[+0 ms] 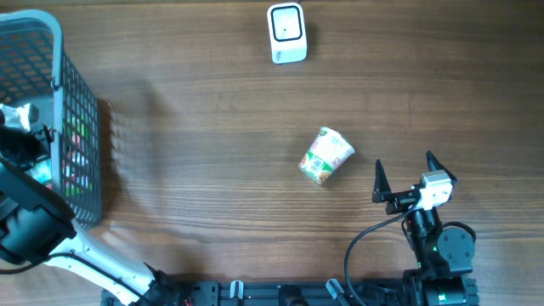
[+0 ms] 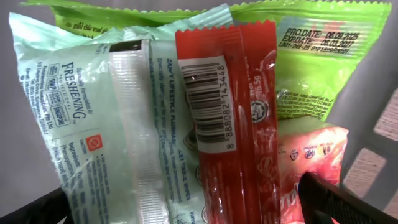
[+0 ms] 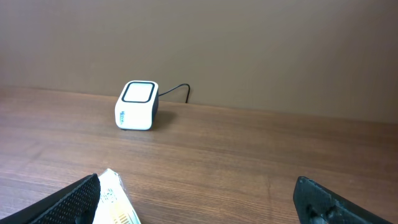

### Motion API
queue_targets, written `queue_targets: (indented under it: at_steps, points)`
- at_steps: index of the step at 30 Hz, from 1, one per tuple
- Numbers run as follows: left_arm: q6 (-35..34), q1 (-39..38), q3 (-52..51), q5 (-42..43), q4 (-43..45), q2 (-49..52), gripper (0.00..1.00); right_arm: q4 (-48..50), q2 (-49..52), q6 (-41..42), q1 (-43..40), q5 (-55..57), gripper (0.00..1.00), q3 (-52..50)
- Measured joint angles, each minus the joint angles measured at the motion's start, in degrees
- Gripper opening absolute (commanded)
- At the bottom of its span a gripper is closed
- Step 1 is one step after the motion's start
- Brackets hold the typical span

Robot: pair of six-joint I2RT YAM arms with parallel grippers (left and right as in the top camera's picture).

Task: Scan the item barcode
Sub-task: 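Return left gripper to basket and grasp the green snack bag, then lift green bag and red stick with left gripper, drop on table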

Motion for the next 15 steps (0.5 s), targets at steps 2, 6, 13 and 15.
queue_targets:
  at_steps: [2,6,13,15]
  points:
    - [-1.0,0.1,0.1,-0.6,-0.2,0.0,1.0,0.0,0.0,0.0,0.0,0.0,1.0,0.0]
    - [-2.8,1.7,0.1,-1.1,-0.1,-0.1,1.0,0.0,0.0,0.0,0.0,0.0,1.0,0.0]
    - [-11.8,3.2,6.7,-4.9,-0.9,-1.0,1.0,0.0,0.0,0.0,0.0,0.0,1.0,0.0]
    - [-13.8,3.0,6.7,-5.1,-0.9,-1.4,1.0,0.0,0.0,0.0,0.0,0.0,1.0,0.0]
